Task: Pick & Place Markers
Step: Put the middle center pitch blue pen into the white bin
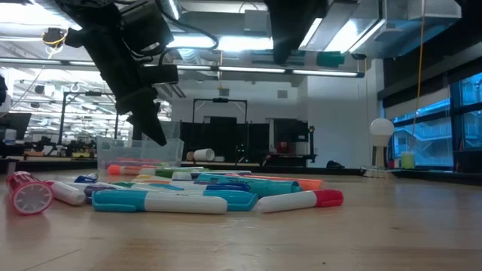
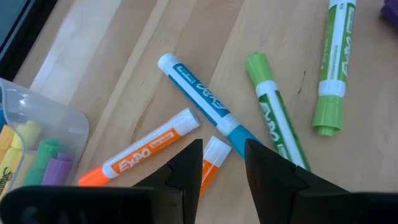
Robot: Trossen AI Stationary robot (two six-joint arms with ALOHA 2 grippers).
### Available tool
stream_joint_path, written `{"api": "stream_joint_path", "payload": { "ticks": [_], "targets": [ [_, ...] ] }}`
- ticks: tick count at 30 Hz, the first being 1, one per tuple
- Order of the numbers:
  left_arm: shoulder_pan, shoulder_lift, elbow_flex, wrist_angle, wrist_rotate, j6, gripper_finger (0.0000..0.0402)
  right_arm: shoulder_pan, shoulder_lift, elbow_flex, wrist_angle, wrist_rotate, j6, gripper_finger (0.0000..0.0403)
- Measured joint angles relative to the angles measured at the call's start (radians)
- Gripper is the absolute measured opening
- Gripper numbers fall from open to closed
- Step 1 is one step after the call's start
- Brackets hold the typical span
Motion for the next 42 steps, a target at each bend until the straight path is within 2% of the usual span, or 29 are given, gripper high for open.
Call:
{"api": "stream_joint_path", "payload": {
  "ticks": [18, 42],
  "targets": [
    [0.000, 0.000, 0.000, 0.011, -0.001, 0.001, 0.0114, -0.032, 0.000, 0.000, 0.000, 0.001, -0.026, 0.0062],
    [0.000, 0.000, 0.000, 0.007, -0.001, -0.011, 0.0114, -0.018, 0.000, 0.000, 0.000, 0.000, 0.013, 0.0062]
  ]
}}
